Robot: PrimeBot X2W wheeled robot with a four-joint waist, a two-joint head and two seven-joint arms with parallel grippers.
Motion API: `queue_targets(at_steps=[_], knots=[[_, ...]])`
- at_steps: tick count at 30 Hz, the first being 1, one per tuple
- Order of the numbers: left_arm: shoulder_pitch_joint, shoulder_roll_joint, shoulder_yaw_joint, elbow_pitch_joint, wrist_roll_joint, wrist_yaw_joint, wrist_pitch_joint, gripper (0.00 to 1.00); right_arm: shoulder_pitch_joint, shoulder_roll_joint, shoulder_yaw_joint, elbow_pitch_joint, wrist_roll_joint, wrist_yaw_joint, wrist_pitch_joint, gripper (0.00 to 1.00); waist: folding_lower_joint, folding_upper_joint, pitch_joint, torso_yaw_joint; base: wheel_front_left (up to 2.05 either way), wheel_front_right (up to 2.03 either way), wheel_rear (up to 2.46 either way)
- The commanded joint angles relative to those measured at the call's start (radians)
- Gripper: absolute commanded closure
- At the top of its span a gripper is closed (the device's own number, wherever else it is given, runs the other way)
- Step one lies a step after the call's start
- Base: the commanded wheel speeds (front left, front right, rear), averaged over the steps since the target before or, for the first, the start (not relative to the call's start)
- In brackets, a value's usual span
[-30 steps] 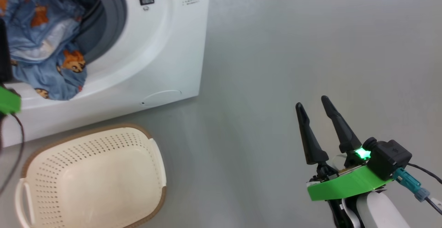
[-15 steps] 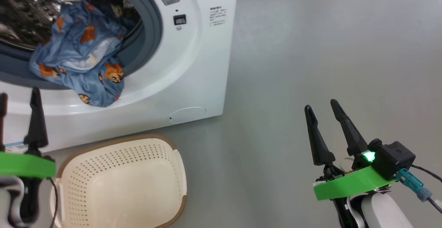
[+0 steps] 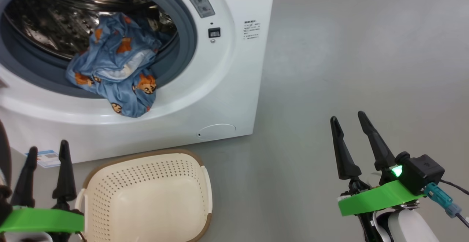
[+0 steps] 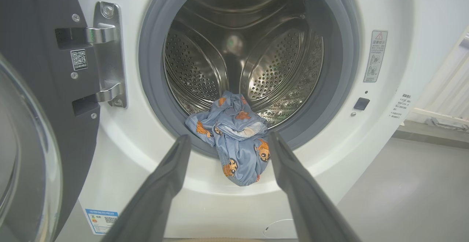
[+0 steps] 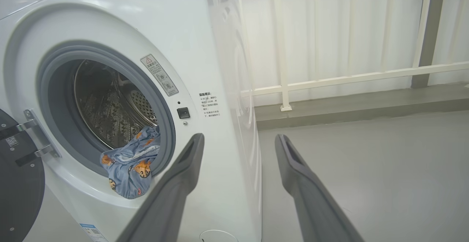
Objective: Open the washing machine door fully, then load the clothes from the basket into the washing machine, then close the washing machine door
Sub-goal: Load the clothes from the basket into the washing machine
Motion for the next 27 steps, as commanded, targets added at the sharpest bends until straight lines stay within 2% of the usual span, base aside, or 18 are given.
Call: queue_targets(at_steps=[1,12,27], knots=[[-0.005,0.023,0.049,-0.035,0.018,-0.004,-0.006,0.00,-0.005,-0.006,0.023,-0.021,-0.015,0.005,-0.008,0.00,0.0001,0.0000,-0.009,0.009,0.00,0.00,0.00],[0.054,-0.035,0.124,-0.068,0.093,-0.019,-0.006,0.00,0.009,-0.006,0.018,-0.017,-0.031,0.005,-0.008,0.00,0.0001,0.0000,-0.024,0.027,0.00,0.00,0.00],[0.081,-0.079,0.141,-0.090,0.164,-0.033,-0.006,0.00,0.009,-0.006,0.022,-0.004,-0.045,0.005,-0.008,0.00,0.0001,0.0000,-0.030,0.035,0.00,0.00,0.00]])
